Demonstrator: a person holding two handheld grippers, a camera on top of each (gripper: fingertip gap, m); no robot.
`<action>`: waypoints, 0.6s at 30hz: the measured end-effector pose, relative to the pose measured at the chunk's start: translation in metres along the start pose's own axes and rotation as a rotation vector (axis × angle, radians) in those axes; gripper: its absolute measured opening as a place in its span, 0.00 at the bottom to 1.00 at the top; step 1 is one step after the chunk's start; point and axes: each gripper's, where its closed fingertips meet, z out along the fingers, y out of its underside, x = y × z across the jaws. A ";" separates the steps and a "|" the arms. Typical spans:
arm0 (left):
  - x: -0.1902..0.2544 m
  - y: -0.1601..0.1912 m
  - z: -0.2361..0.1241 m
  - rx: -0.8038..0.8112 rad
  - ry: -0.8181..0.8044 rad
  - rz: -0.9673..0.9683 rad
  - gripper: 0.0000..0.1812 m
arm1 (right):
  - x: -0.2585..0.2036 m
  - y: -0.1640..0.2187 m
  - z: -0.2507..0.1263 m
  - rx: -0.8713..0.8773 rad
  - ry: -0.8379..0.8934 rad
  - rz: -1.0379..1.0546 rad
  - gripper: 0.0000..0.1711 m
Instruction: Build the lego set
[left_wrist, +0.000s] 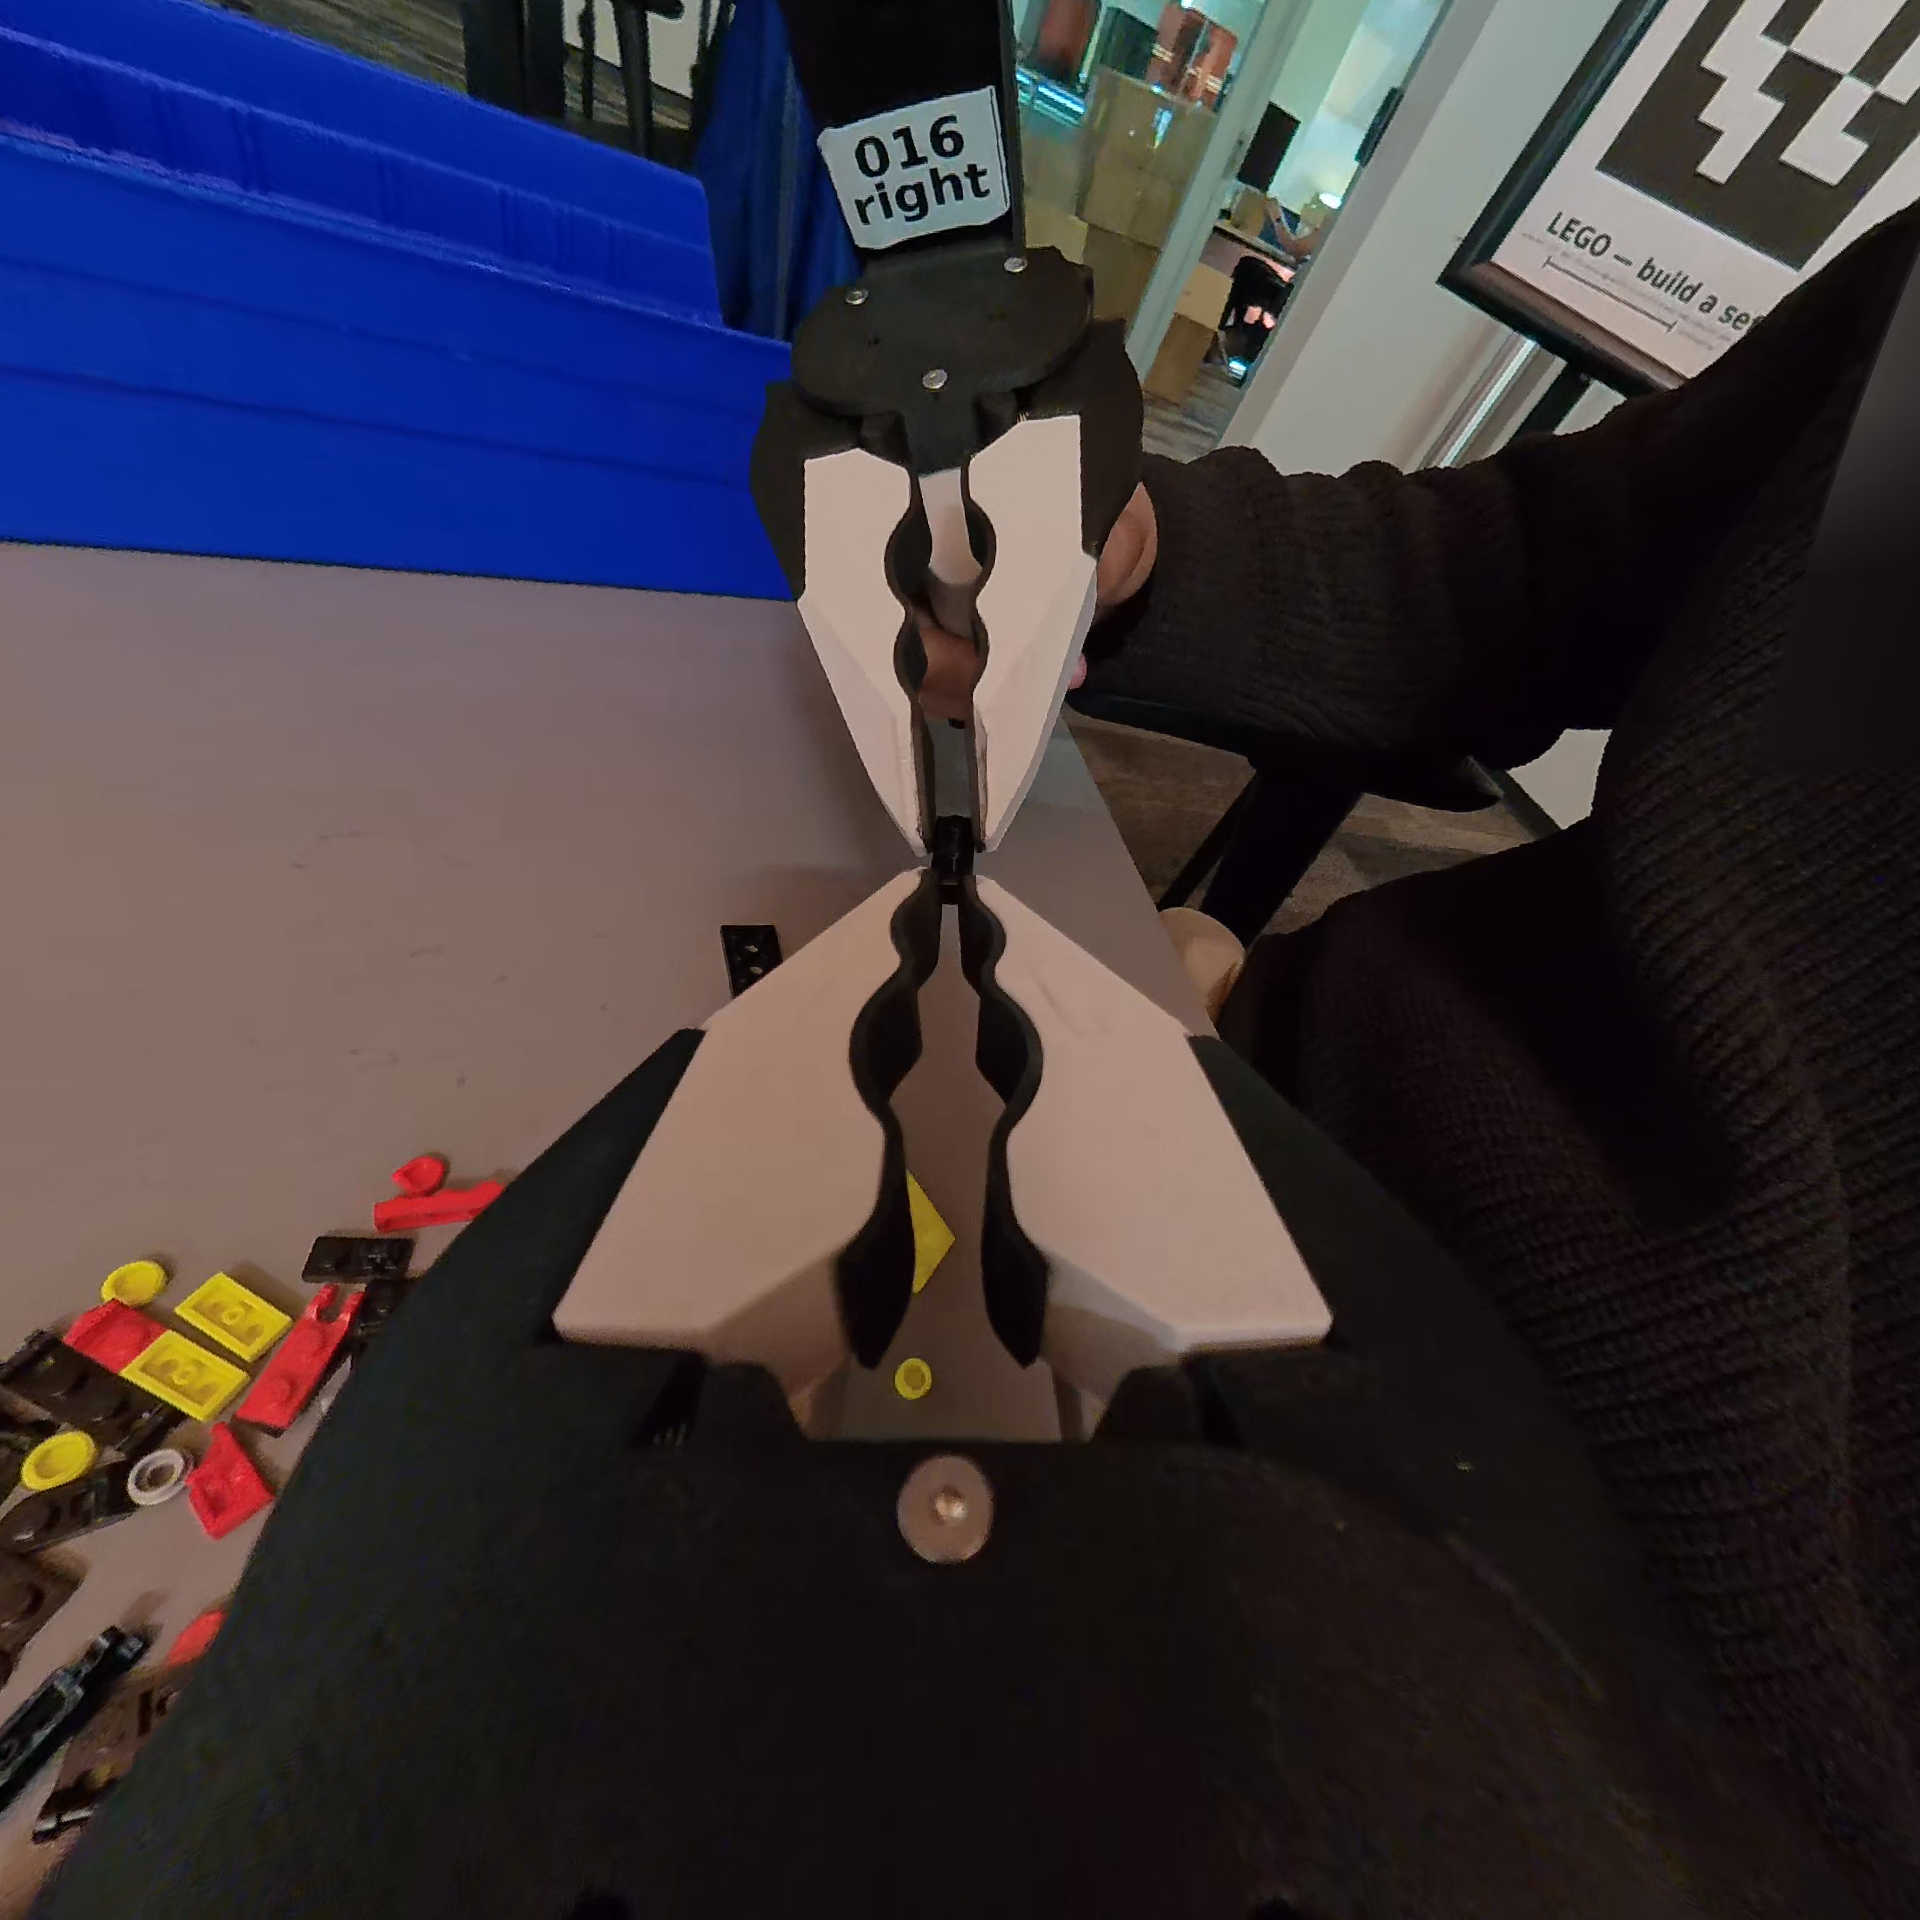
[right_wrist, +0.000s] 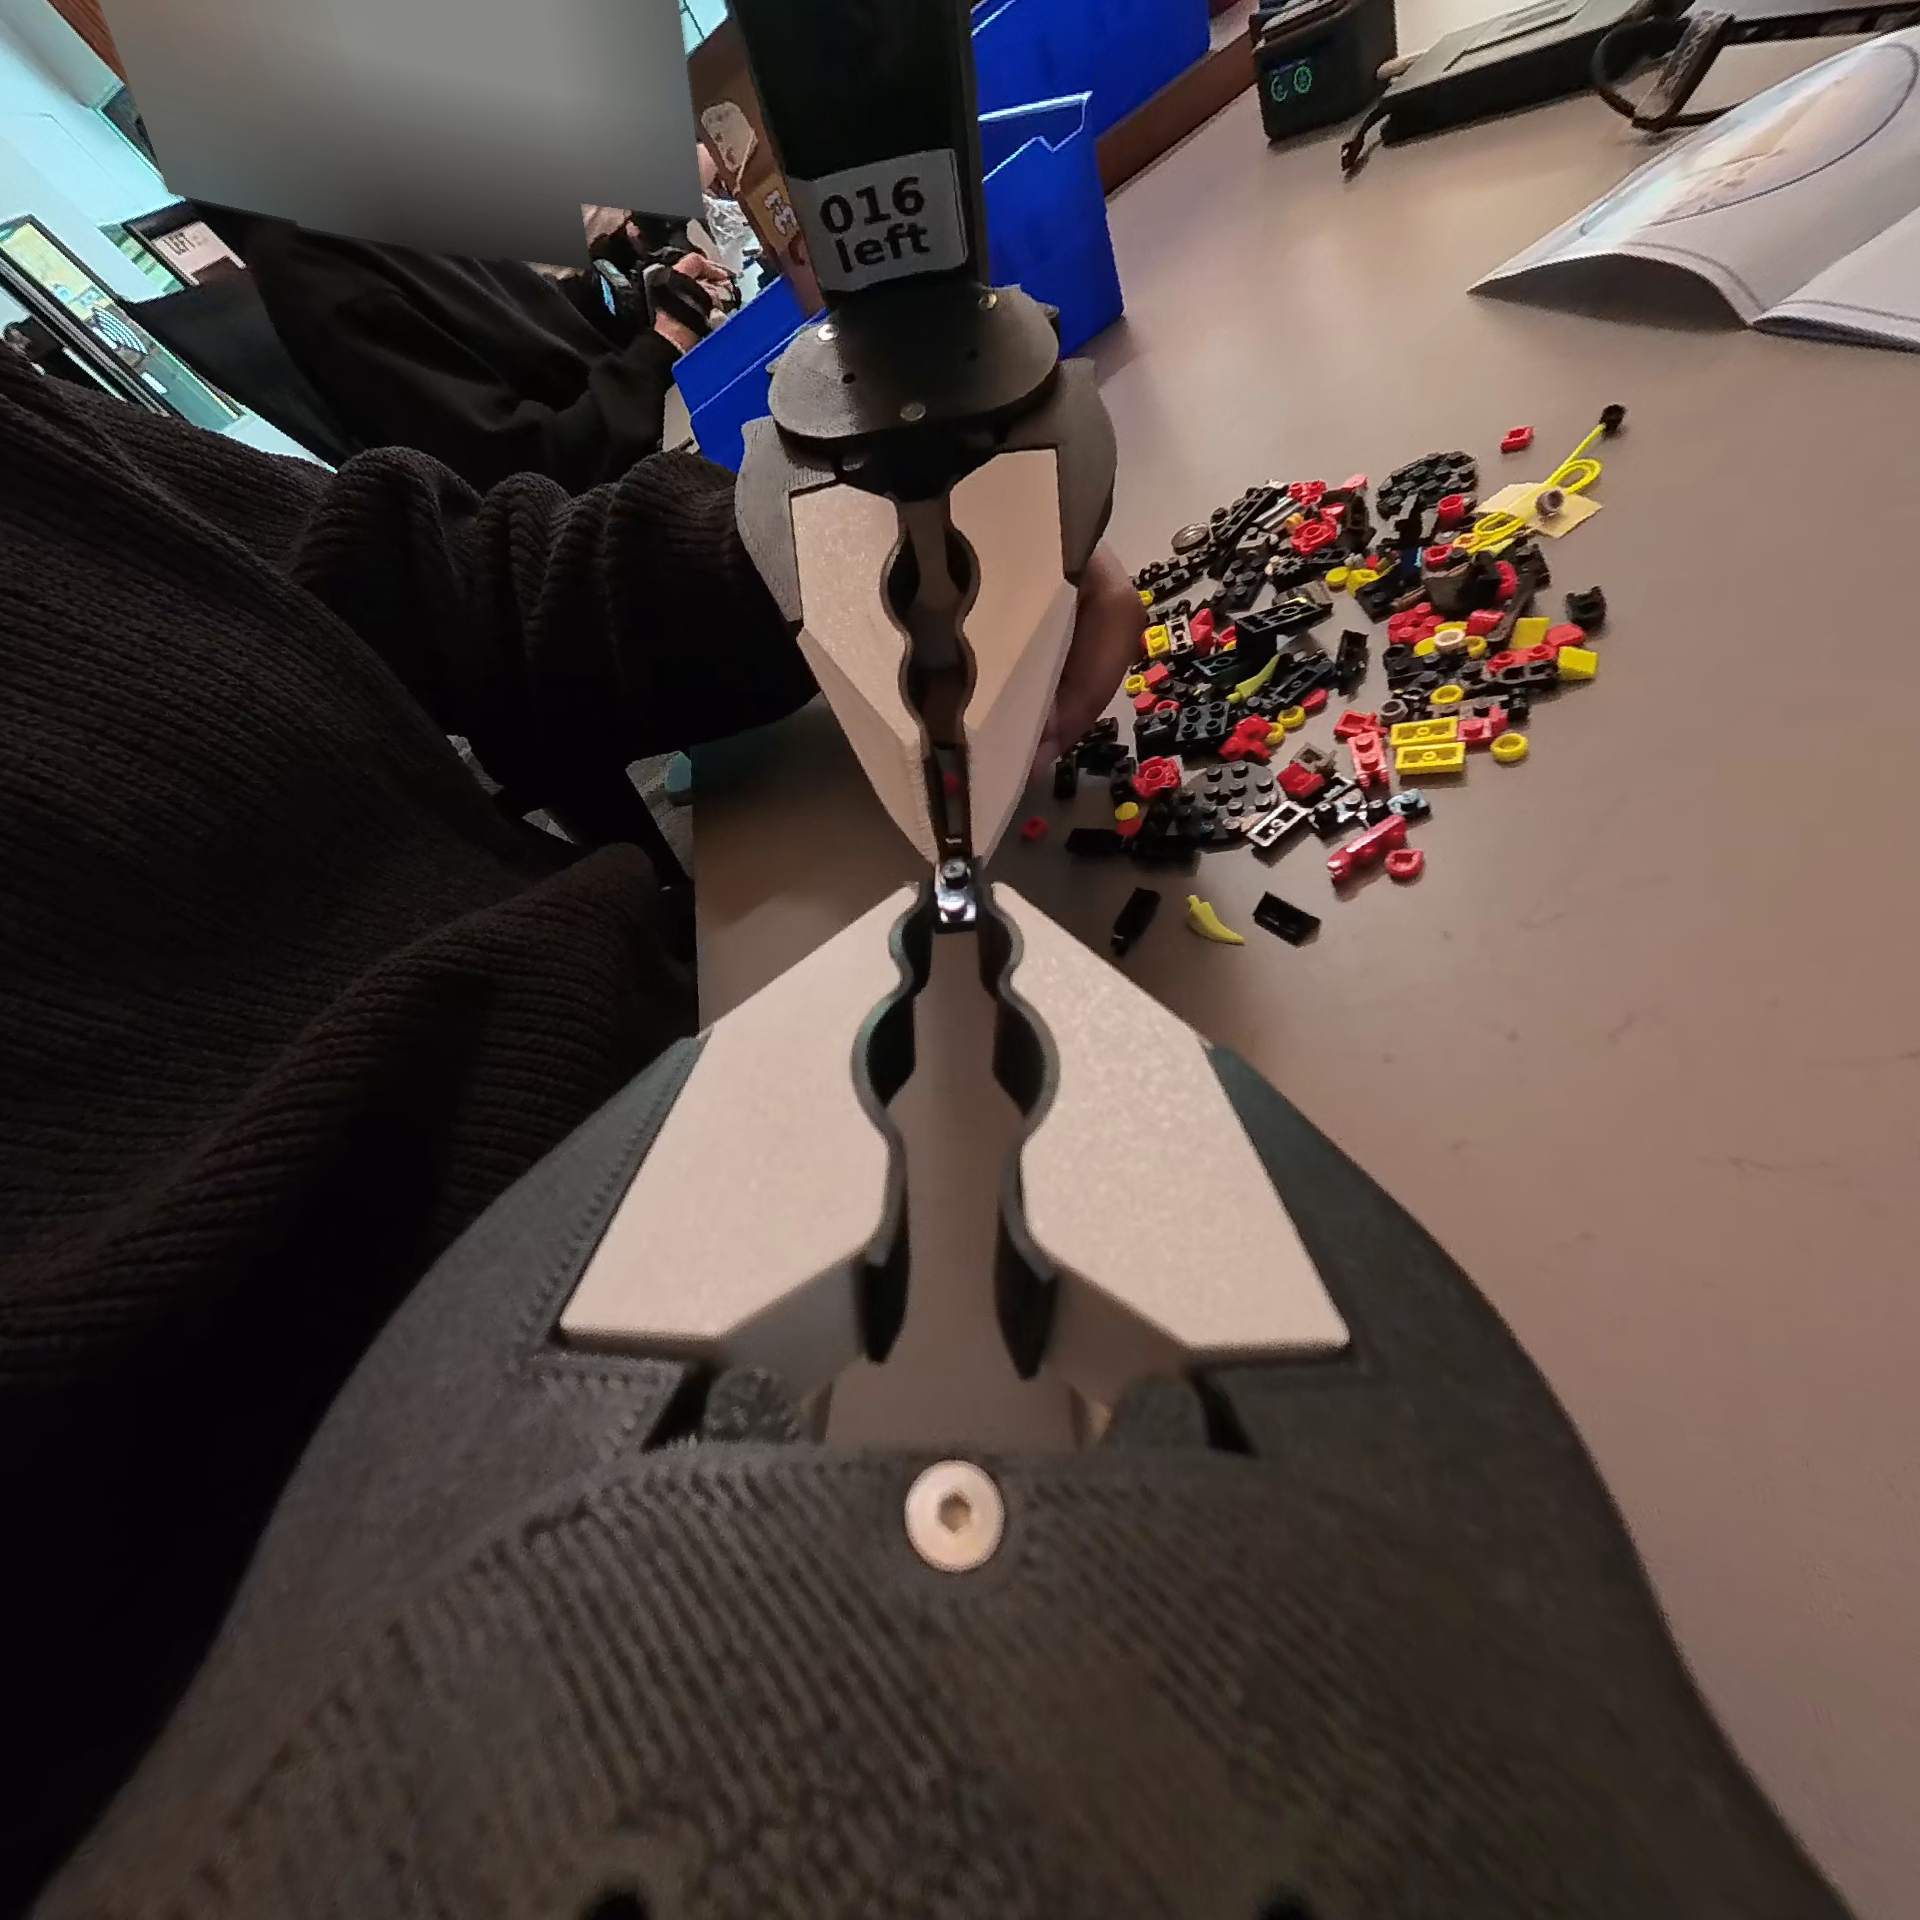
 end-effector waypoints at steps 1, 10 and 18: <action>0.000 0.001 0.000 -0.004 -0.004 0.005 0.00 | 0.000 0.001 0.000 -0.004 0.001 0.000 0.04; -0.002 0.001 0.001 -0.017 -0.033 0.033 0.01 | 0.003 -0.001 -0.002 0.008 0.011 0.008 0.05; -0.015 0.004 0.001 -0.033 -0.109 0.032 0.00 | 0.016 -0.011 -0.011 0.048 0.126 -0.057 0.10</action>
